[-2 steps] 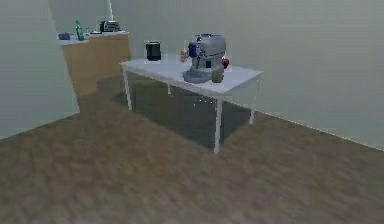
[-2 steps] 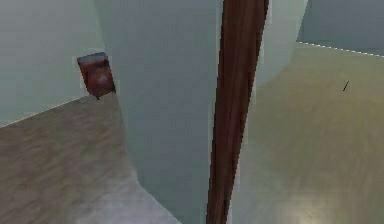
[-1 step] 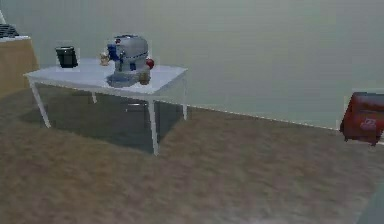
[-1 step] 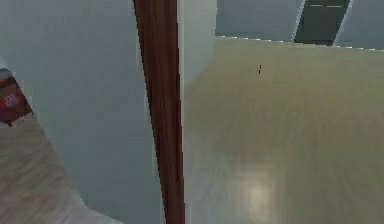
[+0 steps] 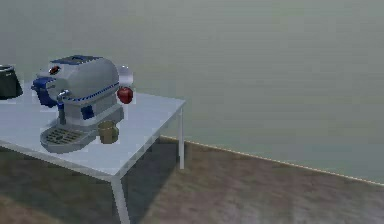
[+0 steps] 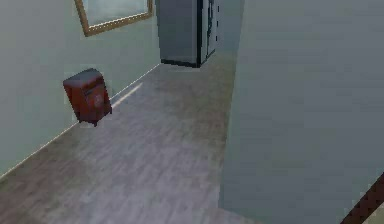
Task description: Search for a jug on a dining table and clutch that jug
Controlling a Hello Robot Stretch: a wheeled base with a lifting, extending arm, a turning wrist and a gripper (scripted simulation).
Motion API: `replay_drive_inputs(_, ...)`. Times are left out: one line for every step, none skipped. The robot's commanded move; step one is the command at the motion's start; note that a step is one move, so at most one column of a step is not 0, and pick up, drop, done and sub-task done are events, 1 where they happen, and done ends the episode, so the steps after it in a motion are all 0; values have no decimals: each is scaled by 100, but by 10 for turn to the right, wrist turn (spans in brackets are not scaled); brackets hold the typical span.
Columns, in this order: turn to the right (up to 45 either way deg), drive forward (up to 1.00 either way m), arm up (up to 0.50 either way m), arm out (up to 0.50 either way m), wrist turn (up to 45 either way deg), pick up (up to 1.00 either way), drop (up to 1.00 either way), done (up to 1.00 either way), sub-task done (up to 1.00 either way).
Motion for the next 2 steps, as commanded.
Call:
replay_drive_inputs(120, 0, 0, 0, 0, 0, 0, 0, 0)
replay_drive_inputs(30, 0, 0, 0, 0, 0, 0, 0, 0)
